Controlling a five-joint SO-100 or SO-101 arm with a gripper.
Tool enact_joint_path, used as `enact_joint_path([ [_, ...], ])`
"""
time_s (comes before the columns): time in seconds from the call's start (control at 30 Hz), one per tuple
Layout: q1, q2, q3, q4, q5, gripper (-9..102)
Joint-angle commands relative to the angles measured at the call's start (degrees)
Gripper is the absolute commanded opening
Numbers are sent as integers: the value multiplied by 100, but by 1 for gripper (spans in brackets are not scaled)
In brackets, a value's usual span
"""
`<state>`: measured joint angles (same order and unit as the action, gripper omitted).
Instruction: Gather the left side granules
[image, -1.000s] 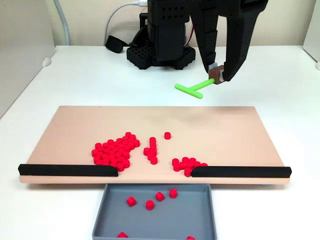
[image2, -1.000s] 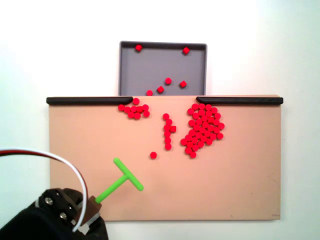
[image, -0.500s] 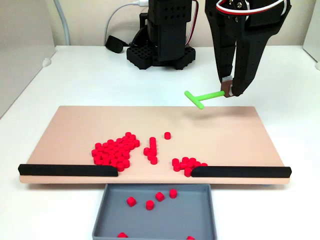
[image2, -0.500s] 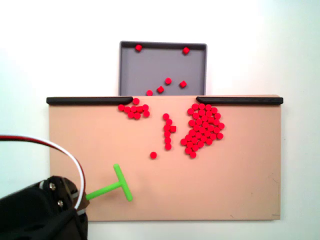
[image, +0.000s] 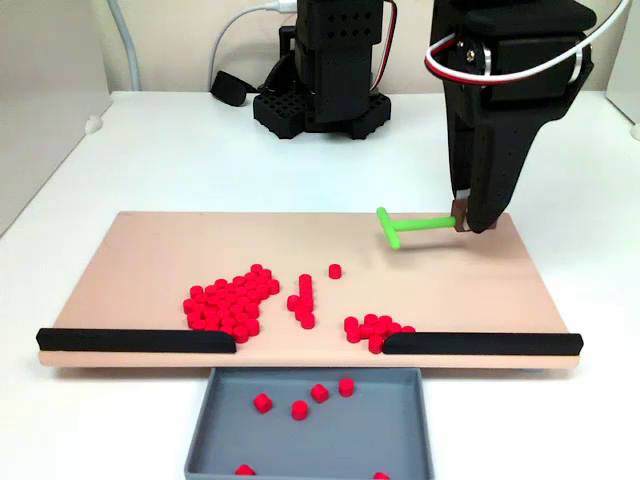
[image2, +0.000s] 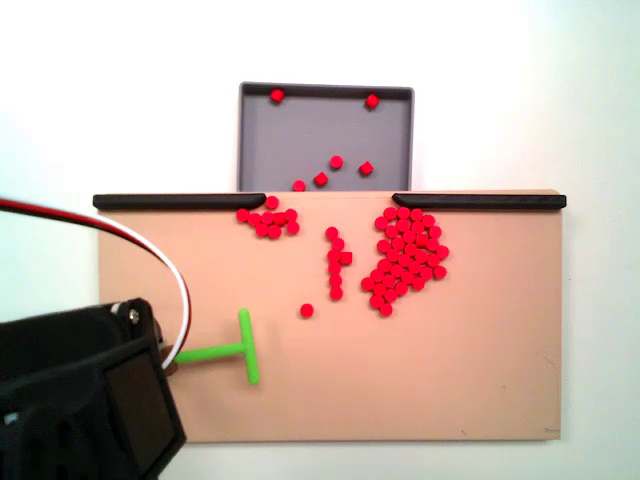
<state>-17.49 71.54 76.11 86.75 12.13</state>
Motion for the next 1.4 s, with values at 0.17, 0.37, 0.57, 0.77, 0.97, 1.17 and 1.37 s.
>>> enact_joint_path([
  [0.17,246,-360,-439,-281,299,0],
  [0.37,343,-527,-439,-352,255,0],
  [0.57,422,-624,-439,-369,167,0],
  [0.77,536,-712,-439,-369,70,0],
  [0.97,668,-738,-439,-369,-79,0],
  [1.17,773,-738,-439,-369,-255,0],
  [1.37,914,-747,-439,-369,-510,0],
])
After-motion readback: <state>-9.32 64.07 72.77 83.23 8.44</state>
